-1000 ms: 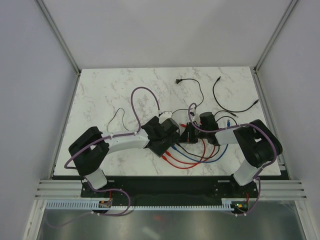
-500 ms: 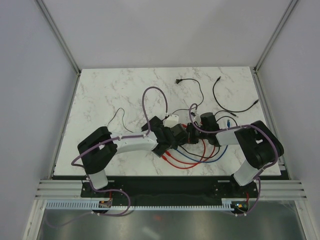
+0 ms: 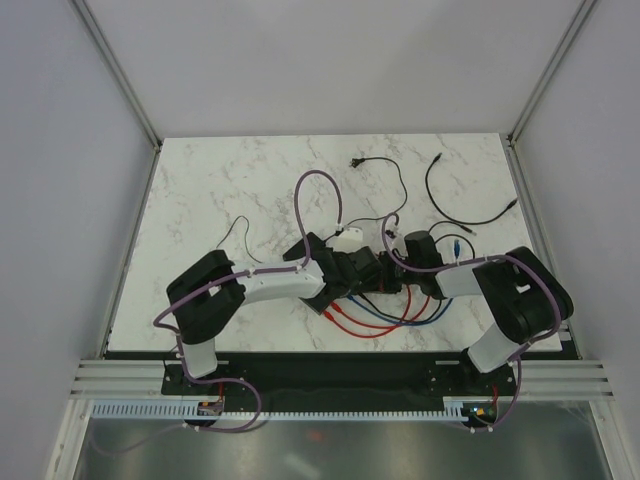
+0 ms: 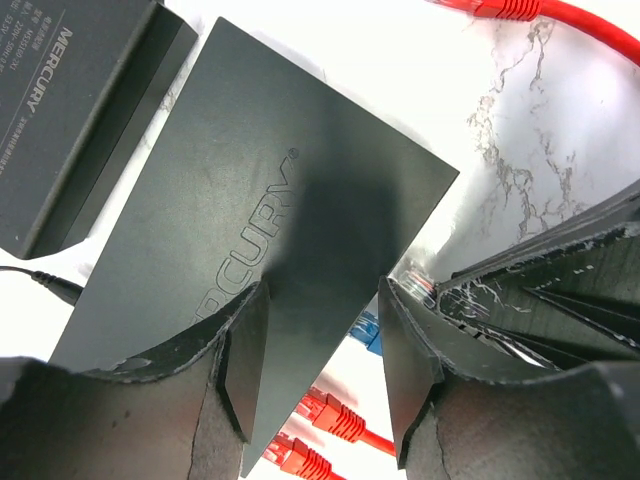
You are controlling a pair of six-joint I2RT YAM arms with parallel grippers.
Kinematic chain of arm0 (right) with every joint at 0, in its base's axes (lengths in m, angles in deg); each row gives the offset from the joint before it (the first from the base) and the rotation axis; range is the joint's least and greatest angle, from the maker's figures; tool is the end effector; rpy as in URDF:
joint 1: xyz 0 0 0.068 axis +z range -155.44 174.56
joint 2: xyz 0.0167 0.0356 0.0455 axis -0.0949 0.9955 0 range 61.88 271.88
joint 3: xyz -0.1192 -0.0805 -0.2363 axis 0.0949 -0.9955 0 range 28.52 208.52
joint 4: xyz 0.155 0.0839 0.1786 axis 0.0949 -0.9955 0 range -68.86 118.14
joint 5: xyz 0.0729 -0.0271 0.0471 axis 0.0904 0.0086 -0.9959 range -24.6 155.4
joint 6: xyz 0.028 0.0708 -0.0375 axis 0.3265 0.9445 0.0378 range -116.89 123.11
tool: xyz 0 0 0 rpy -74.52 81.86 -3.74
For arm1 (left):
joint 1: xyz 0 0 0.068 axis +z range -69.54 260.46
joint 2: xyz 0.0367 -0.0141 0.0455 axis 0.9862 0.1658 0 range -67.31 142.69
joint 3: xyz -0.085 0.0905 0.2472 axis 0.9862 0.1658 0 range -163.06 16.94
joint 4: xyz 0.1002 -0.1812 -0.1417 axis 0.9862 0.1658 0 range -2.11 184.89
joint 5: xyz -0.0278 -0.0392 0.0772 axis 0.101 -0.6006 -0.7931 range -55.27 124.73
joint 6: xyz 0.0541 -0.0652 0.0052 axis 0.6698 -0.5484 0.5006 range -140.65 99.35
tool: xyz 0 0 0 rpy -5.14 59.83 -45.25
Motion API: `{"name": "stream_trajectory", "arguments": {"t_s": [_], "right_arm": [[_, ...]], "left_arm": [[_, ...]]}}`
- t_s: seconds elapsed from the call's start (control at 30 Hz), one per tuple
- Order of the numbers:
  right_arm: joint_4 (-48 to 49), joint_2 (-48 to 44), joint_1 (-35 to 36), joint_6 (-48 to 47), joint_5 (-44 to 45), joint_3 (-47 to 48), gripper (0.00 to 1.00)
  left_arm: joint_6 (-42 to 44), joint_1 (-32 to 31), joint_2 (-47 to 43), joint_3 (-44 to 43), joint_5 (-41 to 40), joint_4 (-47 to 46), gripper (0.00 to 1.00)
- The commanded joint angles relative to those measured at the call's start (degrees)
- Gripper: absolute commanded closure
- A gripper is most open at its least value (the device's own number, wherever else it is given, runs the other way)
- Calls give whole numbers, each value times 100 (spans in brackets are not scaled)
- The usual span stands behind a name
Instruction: Pull the plug from the switch port
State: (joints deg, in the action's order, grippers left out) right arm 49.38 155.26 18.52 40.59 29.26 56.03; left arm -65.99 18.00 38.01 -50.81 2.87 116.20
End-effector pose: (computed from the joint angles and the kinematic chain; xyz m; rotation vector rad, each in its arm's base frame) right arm 0.2395 0.1545 0.0979 -0.0442 2.5165 1.2317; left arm 0.2054 -0.3088 0.1516 0.2171 2.4484 -0.0111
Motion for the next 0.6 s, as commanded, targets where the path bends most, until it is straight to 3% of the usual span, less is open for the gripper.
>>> {"name": "stream_trajectory", "arguments": {"t_s": [0.0,0.2,0.33,0.57], "right_arm": [[-242,-223,-6,-188,257,-158,100],[-918,-1321,-6,-135,458,44,100],[-2058,-2375,-6,-153,818,587,100],[-3379,-3668,-6,58,1250,1590,100]], "left_arm": [[-317,93,412,543,277,552,46],[-265,84,-493,815,574,482,43],[-186,84,-1555,1061,865,385,43],[-54,84,-2401,1413,1296,131,42]]}}
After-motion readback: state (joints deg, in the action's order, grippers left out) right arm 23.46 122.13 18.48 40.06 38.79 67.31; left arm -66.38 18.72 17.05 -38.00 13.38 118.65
